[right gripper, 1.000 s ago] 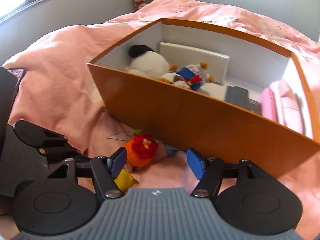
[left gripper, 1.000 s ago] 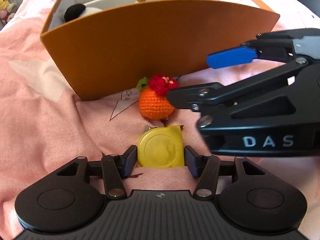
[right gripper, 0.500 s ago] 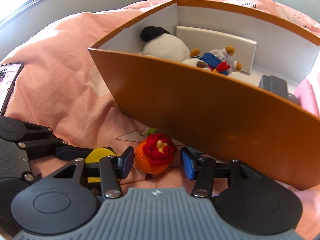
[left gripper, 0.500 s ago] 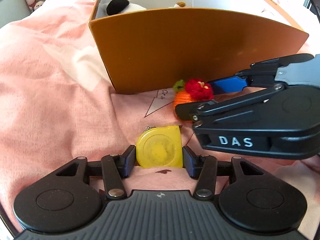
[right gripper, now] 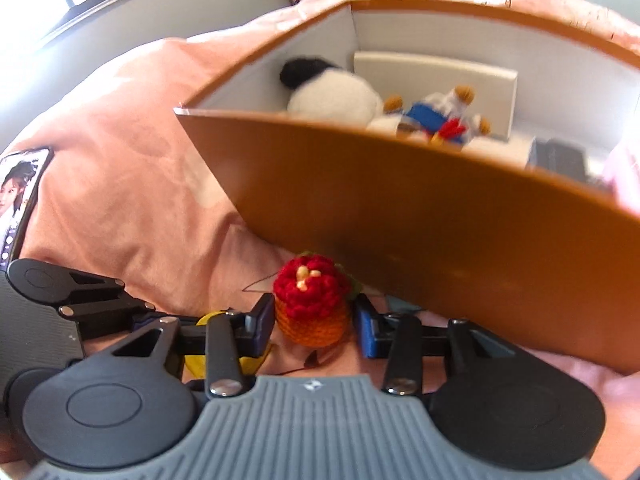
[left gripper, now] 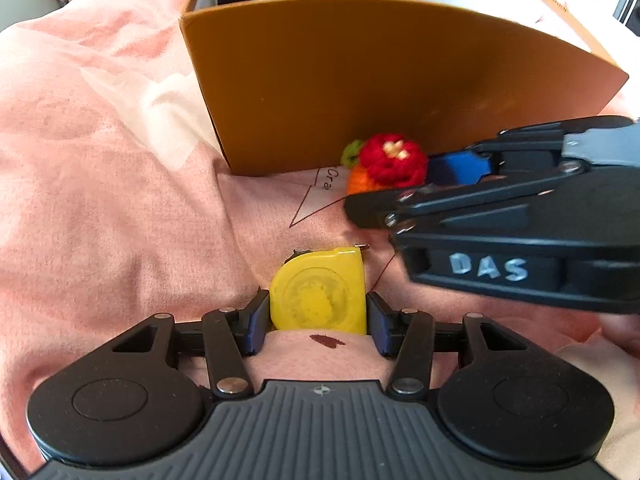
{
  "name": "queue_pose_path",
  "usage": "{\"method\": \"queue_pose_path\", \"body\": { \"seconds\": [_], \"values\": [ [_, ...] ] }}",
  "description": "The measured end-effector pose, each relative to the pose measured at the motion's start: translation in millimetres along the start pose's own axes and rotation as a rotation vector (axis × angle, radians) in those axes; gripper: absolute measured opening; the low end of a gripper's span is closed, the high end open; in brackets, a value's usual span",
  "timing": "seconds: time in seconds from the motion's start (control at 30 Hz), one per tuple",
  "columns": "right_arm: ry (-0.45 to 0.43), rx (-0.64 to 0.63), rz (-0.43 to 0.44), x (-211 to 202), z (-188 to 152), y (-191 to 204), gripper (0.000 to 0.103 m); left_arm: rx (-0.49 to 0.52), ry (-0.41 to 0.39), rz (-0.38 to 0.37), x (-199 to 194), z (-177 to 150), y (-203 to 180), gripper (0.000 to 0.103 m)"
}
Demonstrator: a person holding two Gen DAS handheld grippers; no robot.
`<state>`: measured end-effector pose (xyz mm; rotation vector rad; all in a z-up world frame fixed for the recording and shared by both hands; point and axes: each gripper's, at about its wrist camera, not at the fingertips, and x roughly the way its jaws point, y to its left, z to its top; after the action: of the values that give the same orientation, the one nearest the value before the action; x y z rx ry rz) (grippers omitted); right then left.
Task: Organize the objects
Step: 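Lift and carry the tape measure and strawberry over into the box with both tools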
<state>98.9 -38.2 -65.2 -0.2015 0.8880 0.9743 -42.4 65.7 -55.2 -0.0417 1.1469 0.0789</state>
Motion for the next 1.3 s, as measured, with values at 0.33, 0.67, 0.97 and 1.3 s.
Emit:
{"method": "queue_pose_path", "body": {
  "seconds": [0.33,0.67,0.97,1.3],
  "values": [
    [-0.159,-0.019,-0.009,-79,7,-4,0.044,-0.006,-0.137,-0.103,-70,-25,4,0.057],
    [-0.270,-0.072,-0.118,-136,55,-33,0.044,0.004,-0.324,-0.258,-143,72,-2,0.057],
    [-0.139,-0.174,-0.216,-121,112,-86,0.044,0.211,-0.304,-0.253,-110,180,-36,0.057],
    [0.121,-0.194,-0.205,-46,152,-139,0.044,0.557,-0.129,-0.190,-16,231,-72,0.057]
  ]
}}
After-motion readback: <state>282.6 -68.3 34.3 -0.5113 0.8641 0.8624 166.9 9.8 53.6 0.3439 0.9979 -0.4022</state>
